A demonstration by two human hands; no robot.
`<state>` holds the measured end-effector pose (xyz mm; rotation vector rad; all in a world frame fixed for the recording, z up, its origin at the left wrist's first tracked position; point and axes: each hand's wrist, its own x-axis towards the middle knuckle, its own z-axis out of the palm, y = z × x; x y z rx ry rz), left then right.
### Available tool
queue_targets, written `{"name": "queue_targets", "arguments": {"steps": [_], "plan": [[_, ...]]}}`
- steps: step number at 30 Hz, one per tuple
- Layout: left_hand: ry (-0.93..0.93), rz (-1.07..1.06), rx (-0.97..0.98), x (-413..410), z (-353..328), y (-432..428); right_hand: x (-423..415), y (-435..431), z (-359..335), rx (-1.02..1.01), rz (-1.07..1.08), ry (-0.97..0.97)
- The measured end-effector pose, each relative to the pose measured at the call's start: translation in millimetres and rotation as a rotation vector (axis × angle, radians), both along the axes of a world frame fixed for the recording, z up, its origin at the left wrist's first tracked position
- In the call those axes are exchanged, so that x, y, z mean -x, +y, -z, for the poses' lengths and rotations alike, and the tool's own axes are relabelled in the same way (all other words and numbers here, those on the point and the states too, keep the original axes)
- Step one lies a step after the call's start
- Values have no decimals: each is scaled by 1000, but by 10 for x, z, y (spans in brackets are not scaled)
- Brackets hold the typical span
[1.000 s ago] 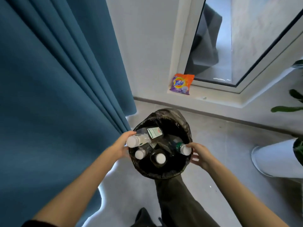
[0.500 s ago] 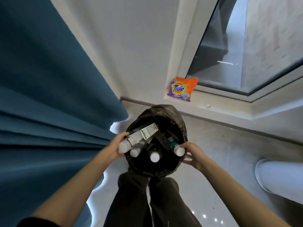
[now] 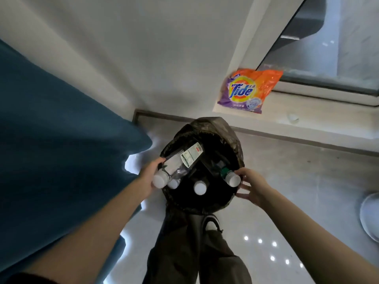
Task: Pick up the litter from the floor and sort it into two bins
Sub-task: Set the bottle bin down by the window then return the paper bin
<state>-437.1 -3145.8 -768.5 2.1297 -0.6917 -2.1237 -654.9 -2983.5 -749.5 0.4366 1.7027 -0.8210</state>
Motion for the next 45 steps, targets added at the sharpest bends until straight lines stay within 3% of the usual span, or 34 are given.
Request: {"name": "queue_targets", "arguments": {"steps": [10,24,30,36,45], "plan": [[1,115,-16,272,1183,-668,171,-621,1231,-44,55,4],[-16,228,26,296,1810,-994,179,-895,1871,-14,-83,-8],[-33,125,-20,249,1964,-1076,195,-781,2018,-12,-120,-8],[-66,76,-11,134,1772,-874,-14,-721,1829,-21,-85,131],[7,-23,26,-24,709,-640,-327,-708,689,169,-147,73]]}}
